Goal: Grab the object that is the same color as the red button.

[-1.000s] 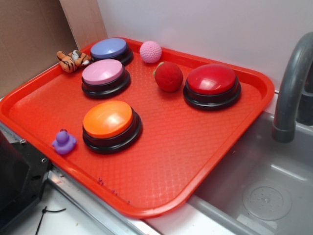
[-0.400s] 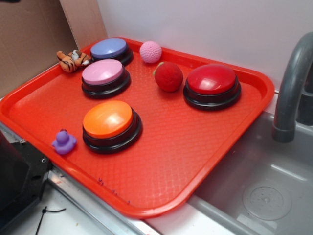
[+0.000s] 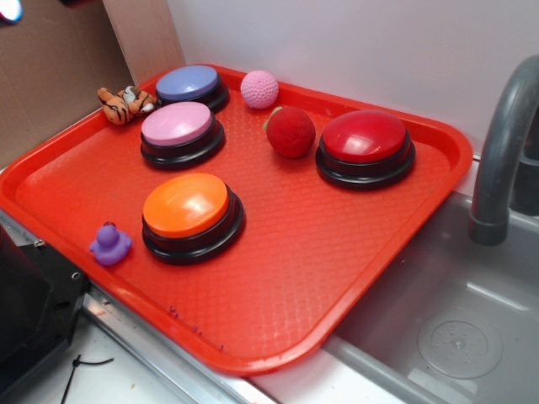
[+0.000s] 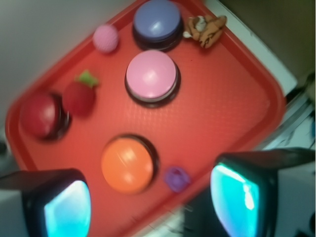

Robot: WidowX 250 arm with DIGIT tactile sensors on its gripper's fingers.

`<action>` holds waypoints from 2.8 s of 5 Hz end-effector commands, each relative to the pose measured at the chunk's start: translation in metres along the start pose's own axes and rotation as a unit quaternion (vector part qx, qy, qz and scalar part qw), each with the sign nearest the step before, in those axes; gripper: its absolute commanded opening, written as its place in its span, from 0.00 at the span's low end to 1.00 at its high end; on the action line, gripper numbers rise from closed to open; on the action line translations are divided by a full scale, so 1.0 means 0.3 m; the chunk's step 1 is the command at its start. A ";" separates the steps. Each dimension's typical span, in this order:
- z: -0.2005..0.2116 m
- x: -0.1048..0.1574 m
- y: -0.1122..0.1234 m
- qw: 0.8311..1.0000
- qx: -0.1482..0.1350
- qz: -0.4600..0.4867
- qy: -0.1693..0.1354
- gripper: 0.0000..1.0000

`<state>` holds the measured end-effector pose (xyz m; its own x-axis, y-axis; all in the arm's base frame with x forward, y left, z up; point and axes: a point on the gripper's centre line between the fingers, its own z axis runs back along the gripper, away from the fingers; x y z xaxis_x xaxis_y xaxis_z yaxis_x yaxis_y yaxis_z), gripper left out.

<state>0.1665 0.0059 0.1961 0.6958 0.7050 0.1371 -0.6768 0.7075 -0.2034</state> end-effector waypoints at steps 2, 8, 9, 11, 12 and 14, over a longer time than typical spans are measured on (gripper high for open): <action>-0.278 0.145 -0.179 0.978 -0.063 0.181 -0.077 1.00; -0.580 0.191 -0.349 0.981 -0.073 0.182 -0.016 1.00; -0.586 0.190 -0.337 0.980 -0.068 0.185 -0.018 0.00; -0.570 0.180 -0.308 0.984 -0.062 0.166 0.013 0.00; -0.487 0.184 -0.280 0.993 -0.061 0.101 0.017 0.00; -0.256 0.114 -0.244 0.997 -0.041 -0.070 -0.012 0.00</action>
<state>0.2528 -0.0300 0.1290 0.7847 0.5998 0.1569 -0.5613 0.7947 -0.2311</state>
